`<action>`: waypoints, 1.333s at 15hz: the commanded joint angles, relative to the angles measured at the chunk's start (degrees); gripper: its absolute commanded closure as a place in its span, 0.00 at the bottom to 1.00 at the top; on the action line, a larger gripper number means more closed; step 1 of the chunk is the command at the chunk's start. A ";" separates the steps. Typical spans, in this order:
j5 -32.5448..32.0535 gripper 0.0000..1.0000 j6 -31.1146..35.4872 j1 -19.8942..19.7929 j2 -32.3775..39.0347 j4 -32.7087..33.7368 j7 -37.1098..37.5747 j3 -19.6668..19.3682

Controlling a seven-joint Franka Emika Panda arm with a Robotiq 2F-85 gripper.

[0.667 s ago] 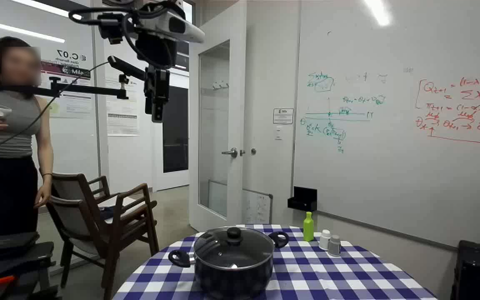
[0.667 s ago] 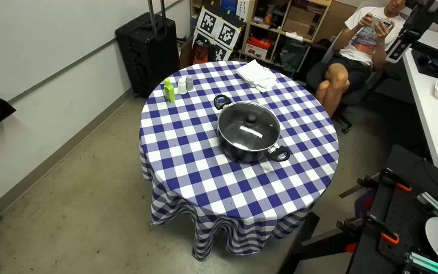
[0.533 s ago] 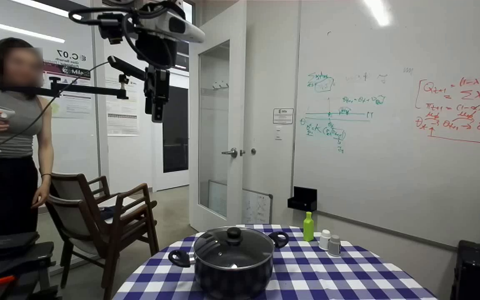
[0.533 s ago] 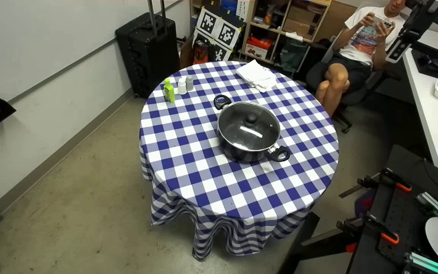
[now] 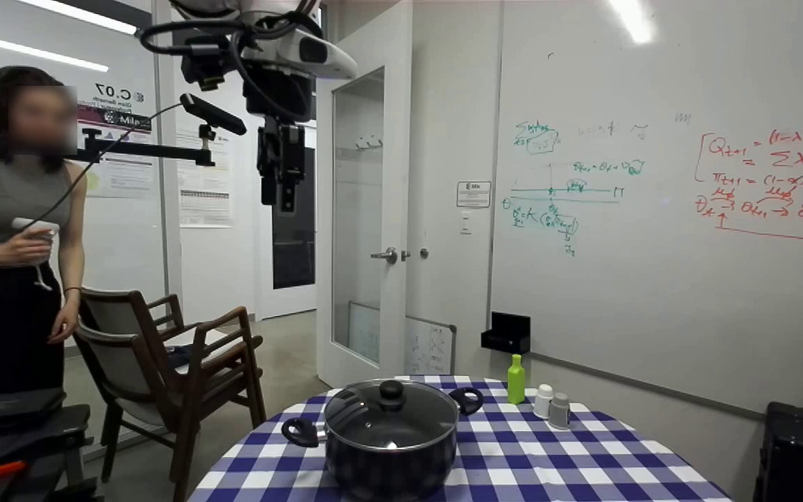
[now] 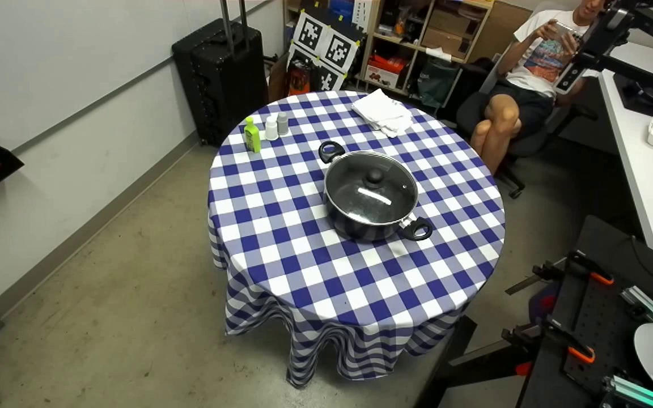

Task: Uncover the pot

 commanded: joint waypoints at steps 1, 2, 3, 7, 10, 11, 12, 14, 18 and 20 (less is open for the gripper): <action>-3.39 0.00 2.80 -0.65 8.21 4.84 -2.46 1.33; -4.90 0.00 3.32 -0.68 11.34 6.63 -2.74 1.67; -5.64 0.00 3.72 -0.67 13.76 8.05 -3.52 1.85; -8.70 0.00 6.27 -0.80 27.16 16.47 -8.11 3.57; -11.65 0.00 7.63 -1.13 37.76 24.48 -10.21 5.06; -12.97 0.00 8.19 -1.11 40.58 26.75 -10.31 5.45; -14.24 0.00 9.45 -0.97 43.30 28.93 -10.07 5.89; -15.13 0.00 11.94 -1.13 48.18 32.97 -9.93 6.82; -11.52 0.00 13.11 -2.52 53.71 38.25 -10.88 10.22; -9.64 0.00 13.48 -3.33 55.49 39.74 -11.16 12.11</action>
